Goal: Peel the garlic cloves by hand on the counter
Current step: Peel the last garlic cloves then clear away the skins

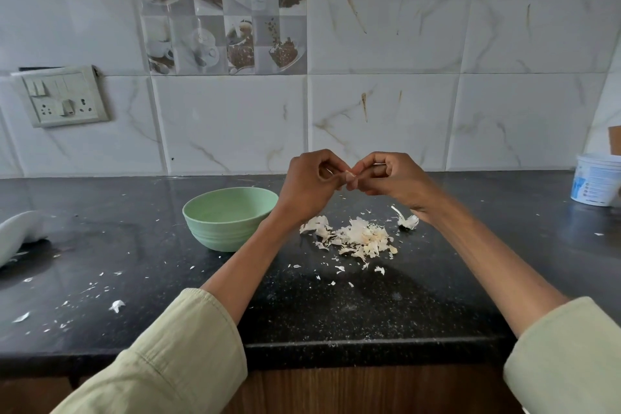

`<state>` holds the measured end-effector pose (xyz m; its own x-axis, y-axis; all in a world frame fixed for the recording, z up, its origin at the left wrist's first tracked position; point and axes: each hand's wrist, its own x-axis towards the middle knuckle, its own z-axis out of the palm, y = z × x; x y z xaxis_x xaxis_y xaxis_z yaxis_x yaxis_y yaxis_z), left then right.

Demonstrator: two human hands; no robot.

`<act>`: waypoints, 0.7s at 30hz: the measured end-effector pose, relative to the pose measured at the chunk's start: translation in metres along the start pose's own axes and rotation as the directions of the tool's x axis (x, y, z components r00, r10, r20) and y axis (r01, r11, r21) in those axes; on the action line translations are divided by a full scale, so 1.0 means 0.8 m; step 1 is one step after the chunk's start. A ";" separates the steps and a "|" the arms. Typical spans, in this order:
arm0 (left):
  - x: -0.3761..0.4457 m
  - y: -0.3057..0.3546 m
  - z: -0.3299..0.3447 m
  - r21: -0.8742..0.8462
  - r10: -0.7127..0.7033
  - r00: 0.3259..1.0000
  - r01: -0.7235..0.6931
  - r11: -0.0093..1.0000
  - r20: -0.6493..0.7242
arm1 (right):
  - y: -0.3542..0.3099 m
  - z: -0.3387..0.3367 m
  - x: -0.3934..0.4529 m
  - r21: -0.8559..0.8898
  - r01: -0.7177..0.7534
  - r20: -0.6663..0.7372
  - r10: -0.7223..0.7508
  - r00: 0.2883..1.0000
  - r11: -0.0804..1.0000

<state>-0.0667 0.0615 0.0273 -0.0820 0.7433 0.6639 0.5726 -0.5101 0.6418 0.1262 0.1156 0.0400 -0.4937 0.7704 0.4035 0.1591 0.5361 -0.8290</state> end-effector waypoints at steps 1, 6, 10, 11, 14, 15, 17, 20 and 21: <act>0.001 0.001 0.000 0.009 -0.008 1.000 0.009 1.000 -0.017 | -0.002 0.001 -0.001 -0.002 0.007 0.031 -0.007 0.999 1.000; 0.000 0.002 -0.010 0.199 0.018 0.994 0.005 0.980 -0.109 | 0.005 -0.004 0.003 -0.235 0.017 0.136 0.016 0.991 0.972; -0.001 0.007 -0.027 0.478 0.008 0.969 0.114 0.871 -0.246 | 0.015 -0.005 0.002 -0.404 -0.001 0.208 0.093 0.974 0.915; -0.001 0.009 -0.032 0.519 -0.021 0.955 0.179 0.836 -0.295 | 0.015 -0.005 0.001 -0.439 0.000 0.216 0.105 0.971 0.899; -0.003 0.016 -0.045 0.605 -0.128 0.919 0.344 0.718 -0.372 | 0.012 -0.010 -0.001 -0.482 -0.006 0.232 0.134 0.963 0.876; -0.004 0.018 -0.047 0.621 -0.163 0.912 0.378 0.686 -0.375 | 0.009 -0.013 -0.003 -0.480 -0.010 0.241 0.143 0.960 0.877; -0.005 0.022 -0.048 0.637 -0.209 0.904 0.412 0.651 -0.372 | 0.007 -0.017 -0.005 -0.484 -0.012 0.276 0.166 0.947 0.875; -0.004 0.019 -0.047 0.646 -0.236 0.900 0.430 0.631 -0.368 | 0.004 -0.020 -0.008 -0.502 -0.027 0.374 0.245 0.895 0.865; -0.004 0.018 -0.047 0.650 -0.244 0.901 0.429 0.627 -0.359 | 0.005 -0.019 -0.008 -0.510 -0.033 0.403 0.273 0.874 0.859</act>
<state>-0.0886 0.0357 0.0485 -0.5064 0.6385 0.5795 0.8543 0.2801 0.4378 0.1427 0.1183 0.0398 -0.7324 0.6802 -0.0295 0.5893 0.6116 -0.5279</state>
